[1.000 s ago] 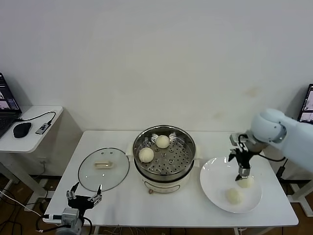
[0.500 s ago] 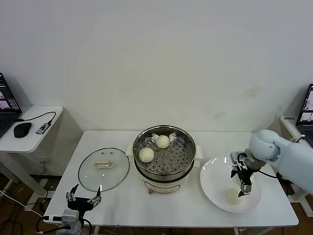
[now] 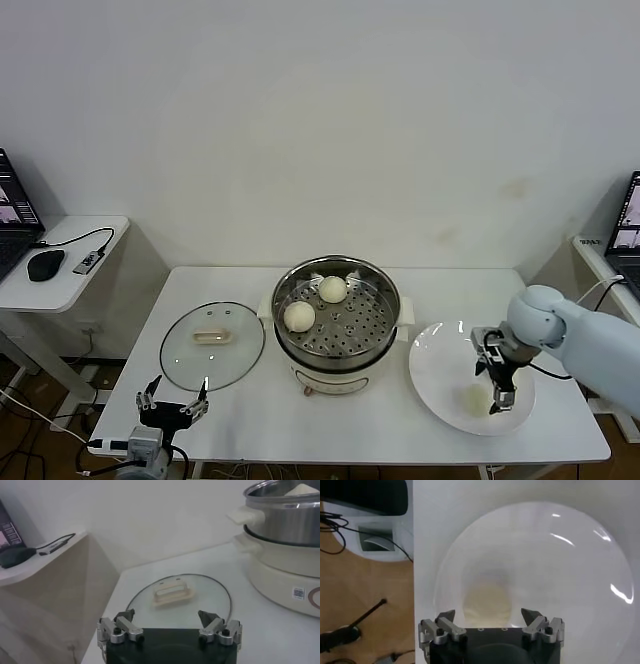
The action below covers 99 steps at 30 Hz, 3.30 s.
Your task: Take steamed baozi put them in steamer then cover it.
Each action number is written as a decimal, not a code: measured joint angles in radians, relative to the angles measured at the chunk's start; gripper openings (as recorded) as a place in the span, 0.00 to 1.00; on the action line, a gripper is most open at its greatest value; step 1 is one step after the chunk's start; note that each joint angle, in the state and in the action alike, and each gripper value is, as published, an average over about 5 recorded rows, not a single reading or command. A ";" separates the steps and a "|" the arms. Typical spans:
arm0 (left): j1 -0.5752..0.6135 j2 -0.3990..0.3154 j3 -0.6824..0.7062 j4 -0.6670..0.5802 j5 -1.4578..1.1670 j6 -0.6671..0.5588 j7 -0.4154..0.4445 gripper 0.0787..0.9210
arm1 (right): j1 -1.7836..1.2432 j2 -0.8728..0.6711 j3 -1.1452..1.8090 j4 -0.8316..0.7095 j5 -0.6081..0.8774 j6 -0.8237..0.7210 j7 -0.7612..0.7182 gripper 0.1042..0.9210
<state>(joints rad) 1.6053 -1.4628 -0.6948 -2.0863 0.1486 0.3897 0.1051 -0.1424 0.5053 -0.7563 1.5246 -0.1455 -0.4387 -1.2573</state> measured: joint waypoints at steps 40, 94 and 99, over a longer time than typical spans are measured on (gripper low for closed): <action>-0.014 -0.010 0.012 0.016 0.009 0.001 0.000 0.88 | -0.089 0.032 0.087 -0.053 -0.054 0.007 -0.001 0.62; -0.015 -0.031 -0.023 -0.030 0.038 -0.006 -0.017 0.88 | 0.690 0.544 -0.372 -0.167 0.152 0.910 -0.078 0.63; -0.007 -0.034 -0.023 -0.033 0.039 -0.007 -0.019 0.88 | 0.657 0.571 -0.364 -0.099 0.037 0.969 -0.050 0.63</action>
<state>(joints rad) 1.5980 -1.4972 -0.7173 -2.1189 0.1875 0.3825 0.0862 0.5142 1.0766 -1.1208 1.4256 -0.1085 0.5302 -1.3069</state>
